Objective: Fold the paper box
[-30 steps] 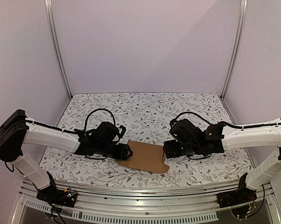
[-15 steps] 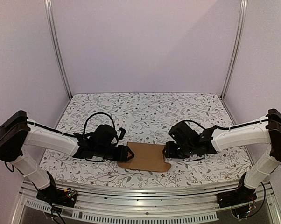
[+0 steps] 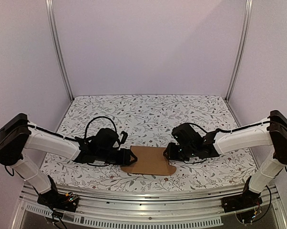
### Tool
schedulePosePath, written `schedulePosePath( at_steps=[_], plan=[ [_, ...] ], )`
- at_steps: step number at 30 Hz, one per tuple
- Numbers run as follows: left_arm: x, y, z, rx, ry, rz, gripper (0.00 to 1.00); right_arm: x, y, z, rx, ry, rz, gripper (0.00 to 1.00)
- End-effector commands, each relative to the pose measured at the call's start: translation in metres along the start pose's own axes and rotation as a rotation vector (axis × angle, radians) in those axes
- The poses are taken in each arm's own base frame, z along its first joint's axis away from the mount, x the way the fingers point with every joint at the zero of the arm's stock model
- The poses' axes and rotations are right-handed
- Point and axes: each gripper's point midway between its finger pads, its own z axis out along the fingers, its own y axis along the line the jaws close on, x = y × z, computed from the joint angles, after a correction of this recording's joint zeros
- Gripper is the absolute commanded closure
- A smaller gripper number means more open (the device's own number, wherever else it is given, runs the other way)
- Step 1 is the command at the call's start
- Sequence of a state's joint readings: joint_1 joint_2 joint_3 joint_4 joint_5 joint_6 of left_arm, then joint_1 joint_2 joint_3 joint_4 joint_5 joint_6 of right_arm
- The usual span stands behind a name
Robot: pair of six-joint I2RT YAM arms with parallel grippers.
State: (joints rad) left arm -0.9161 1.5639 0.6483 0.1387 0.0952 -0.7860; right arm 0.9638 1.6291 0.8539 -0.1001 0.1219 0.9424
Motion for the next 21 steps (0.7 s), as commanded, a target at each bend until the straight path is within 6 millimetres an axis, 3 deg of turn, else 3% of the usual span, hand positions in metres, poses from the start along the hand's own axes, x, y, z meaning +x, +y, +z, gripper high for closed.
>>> schedulePosePath(
  at_steps=[1,11,21],
  plan=[
    [0.002,0.003,-0.005,-0.012,-0.009,0.002,0.46,0.006,-0.013,0.005,0.023,0.007,0.011,0.70],
    [-0.002,0.003,-0.014,-0.013,-0.029,0.001,0.44,0.012,-0.029,0.003,0.051,-0.003,0.035,0.82],
    [0.002,0.002,-0.021,0.044,-0.028,-0.056,0.30,0.015,-0.041,-0.003,0.071,-0.017,0.044,0.96]
  ],
)
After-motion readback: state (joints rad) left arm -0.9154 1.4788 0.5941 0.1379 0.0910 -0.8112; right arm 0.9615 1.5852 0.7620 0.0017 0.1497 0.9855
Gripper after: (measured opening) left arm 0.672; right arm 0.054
